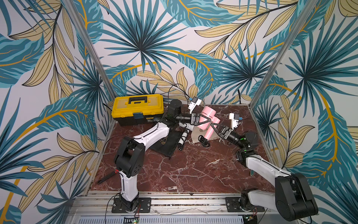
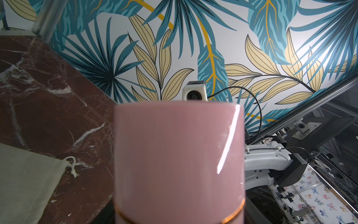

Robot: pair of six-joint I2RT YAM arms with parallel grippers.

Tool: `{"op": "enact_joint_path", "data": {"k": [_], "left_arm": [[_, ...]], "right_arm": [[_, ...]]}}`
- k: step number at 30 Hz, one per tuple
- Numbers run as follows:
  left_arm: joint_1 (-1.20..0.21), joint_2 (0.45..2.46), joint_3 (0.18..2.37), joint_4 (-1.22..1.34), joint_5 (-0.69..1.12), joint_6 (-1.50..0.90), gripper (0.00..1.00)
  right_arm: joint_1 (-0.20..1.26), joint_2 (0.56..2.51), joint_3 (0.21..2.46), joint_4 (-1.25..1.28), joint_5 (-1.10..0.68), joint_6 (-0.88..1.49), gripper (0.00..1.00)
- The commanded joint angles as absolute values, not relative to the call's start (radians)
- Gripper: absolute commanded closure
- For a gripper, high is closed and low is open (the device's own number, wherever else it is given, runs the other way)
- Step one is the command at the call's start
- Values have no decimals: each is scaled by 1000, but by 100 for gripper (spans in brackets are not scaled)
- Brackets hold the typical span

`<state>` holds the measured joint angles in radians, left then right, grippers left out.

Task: Pack away hair dryers
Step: Adjust the hair dryer.

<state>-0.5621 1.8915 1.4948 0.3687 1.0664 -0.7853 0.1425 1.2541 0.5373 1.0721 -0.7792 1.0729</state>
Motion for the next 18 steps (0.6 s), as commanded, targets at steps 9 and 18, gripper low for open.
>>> {"op": "enact_joint_path", "data": {"k": [9,18], "left_arm": [[-518,1918,1498,413,915,-769,15],[-407,1879,1463,337,732,-680,0]], "right_arm": [[129,1085,579,741,-810,860,86],[-9,898,625,361,-788,726,88]]}}
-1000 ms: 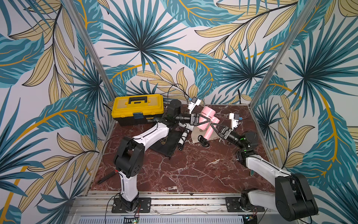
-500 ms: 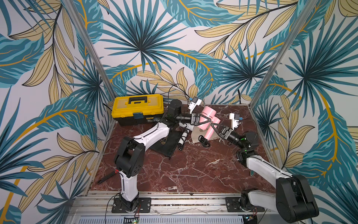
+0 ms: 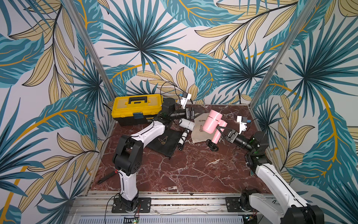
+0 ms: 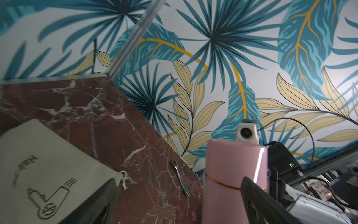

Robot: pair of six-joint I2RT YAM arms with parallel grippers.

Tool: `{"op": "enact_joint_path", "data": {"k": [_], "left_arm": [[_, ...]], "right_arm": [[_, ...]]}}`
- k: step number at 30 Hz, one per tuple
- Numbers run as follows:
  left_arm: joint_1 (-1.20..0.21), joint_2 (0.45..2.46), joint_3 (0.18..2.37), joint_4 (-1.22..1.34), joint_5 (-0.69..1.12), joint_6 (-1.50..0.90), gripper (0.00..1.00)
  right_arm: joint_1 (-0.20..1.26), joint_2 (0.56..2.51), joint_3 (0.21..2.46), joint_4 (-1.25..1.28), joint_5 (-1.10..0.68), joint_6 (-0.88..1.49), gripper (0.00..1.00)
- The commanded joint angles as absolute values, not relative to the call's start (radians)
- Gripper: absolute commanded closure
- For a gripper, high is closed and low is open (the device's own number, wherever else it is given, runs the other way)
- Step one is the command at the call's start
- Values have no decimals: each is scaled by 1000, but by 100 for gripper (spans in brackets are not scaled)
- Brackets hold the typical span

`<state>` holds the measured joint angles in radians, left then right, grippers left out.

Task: Pack away hair dryers
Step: Adjust the hair dryer, then open the drawstring bag at the center of the board.

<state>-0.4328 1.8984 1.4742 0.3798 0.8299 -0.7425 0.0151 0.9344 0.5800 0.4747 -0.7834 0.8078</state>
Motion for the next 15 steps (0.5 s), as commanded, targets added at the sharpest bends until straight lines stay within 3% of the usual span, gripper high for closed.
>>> {"op": "enact_joint_path", "data": {"k": [1,7,11,13,15], "left_arm": [[-407,1874,1483,259,701,-623,0],[-522,1883,1611,-294,391,-175,1],[-633,1964,1665,-505,144,58,0],[-680,2005,1681,-547,87,132,5],[-718,2038,1697,-556,45,180,16]], "right_arm": [[-21,893,635,296,-759,700,88],[-93,904,691,-7,-543,598,89],[-168,897,703,-93,-466,617,89],[-215,896,700,-121,-466,631,89],[-253,896,696,-146,-484,636,89]]}}
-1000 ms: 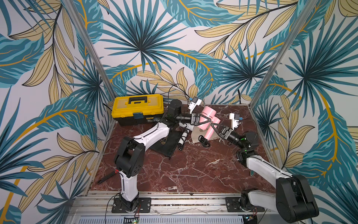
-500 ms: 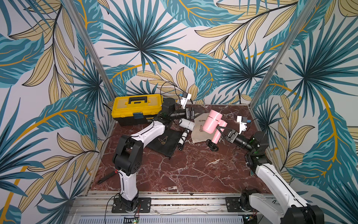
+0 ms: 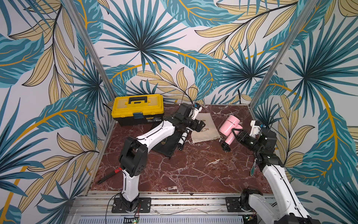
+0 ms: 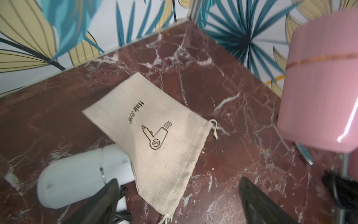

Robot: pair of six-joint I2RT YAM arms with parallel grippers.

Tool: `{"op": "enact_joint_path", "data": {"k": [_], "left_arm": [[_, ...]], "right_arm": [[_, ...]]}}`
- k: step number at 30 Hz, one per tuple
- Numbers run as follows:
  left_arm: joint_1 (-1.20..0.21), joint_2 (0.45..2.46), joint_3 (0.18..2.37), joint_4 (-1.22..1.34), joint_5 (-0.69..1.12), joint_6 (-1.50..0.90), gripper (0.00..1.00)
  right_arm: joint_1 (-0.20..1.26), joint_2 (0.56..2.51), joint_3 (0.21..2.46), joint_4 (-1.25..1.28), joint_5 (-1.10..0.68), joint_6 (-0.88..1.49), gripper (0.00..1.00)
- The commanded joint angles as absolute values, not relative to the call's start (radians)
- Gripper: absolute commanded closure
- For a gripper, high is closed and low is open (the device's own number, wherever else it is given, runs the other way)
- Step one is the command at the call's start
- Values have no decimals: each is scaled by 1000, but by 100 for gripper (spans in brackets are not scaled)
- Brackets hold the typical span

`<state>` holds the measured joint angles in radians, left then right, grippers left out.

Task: Pack away hair dryers
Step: Open the drawstring bag at the center of the board.

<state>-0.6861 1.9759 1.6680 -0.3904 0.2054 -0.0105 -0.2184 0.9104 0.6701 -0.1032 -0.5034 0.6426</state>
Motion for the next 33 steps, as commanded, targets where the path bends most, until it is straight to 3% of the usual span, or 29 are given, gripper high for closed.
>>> {"op": "enact_joint_path", "data": {"k": [1,3,13,20,29,33], "left_arm": [[-734,2055,1704,-560,28,199,21],[-752,2086,1729,-570,14,231,26],[-765,2235,1840,-645,-8,284,35],[-767,2279,1893,-646,-6,298,52],[-777,2288,1879,-650,28,312,53],[-781,2302,1890,-655,37,317,65]], "right_arm": [[-270,897,695,-162,-492,633,89],[-296,899,687,-181,-513,634,89],[-397,888,607,-173,-577,651,89],[-406,884,589,-178,-595,640,89],[-422,881,591,-197,-593,630,89],[-426,882,586,-196,-594,630,89]]}}
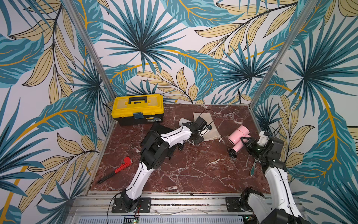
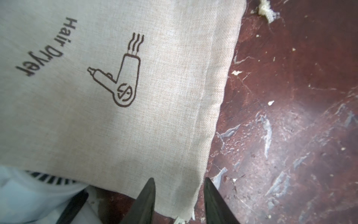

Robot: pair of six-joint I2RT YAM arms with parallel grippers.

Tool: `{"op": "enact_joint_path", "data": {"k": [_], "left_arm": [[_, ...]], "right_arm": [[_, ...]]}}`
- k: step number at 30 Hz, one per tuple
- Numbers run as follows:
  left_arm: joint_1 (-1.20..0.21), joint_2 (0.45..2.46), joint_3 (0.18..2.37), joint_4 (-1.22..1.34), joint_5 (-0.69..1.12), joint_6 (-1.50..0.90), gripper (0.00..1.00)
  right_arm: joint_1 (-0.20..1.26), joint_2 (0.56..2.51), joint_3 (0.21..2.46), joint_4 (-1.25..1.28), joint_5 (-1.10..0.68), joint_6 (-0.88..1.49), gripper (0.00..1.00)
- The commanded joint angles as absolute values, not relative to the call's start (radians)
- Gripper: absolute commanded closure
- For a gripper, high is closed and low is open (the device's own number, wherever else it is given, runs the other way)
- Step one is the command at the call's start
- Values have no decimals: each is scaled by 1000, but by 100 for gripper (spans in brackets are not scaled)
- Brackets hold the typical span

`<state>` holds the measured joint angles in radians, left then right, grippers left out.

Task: Pack away hair dryers
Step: Open the drawstring bag at the center of the board.

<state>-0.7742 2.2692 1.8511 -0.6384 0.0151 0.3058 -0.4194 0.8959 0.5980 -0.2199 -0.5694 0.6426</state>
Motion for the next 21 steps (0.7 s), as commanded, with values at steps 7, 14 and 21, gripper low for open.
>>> {"op": "enact_joint_path", "data": {"k": [7,14,21], "left_arm": [[-784,2312,1901,-667,49,325,63],[-786,2318,1900,-670,18,325,70],[-786,2318,1916,-669,18,323,71]], "right_arm": [[-431,880,588,-198,-600,629,89],[-433,888,584,-186,-604,637,89],[-434,888,575,-186,-612,637,89]]}}
